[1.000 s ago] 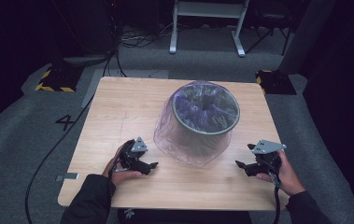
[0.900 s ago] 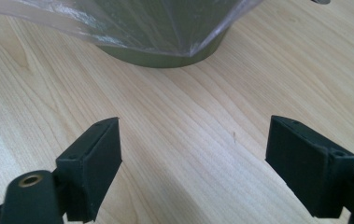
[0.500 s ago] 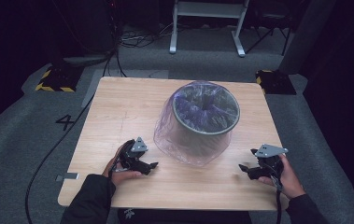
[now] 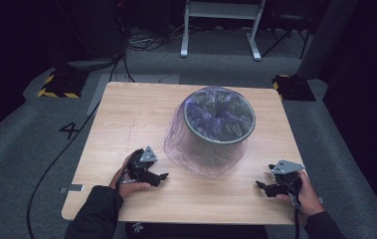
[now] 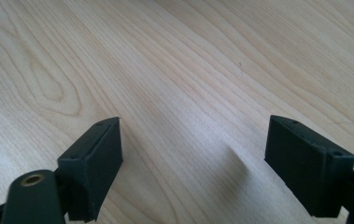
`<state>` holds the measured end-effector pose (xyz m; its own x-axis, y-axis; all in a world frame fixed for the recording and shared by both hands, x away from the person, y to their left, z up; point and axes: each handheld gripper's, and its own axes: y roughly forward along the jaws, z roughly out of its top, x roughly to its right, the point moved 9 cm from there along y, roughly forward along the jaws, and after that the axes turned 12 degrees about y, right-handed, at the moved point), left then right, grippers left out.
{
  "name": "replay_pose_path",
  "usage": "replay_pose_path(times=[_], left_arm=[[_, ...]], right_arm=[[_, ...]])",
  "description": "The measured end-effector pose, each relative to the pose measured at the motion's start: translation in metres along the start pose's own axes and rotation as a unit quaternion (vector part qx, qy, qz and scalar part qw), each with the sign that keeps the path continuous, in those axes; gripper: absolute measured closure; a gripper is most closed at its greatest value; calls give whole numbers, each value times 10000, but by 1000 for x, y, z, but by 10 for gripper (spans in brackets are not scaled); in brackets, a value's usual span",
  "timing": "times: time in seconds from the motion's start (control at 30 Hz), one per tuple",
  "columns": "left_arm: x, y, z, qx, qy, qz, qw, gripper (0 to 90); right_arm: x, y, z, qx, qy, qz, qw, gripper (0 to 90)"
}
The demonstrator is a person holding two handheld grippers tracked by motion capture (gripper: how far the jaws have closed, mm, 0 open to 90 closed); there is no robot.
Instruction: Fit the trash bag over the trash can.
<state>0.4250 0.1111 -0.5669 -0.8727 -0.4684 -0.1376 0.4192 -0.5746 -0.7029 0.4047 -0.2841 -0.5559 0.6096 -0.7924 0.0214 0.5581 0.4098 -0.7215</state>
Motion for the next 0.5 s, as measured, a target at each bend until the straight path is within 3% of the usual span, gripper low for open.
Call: replay_pose_path(times=[0.5], left_arm=[[0,0,0,1,0,-12,10000,140]], right_arm=[[12,-7,-16,348,649,142,9972,171]])
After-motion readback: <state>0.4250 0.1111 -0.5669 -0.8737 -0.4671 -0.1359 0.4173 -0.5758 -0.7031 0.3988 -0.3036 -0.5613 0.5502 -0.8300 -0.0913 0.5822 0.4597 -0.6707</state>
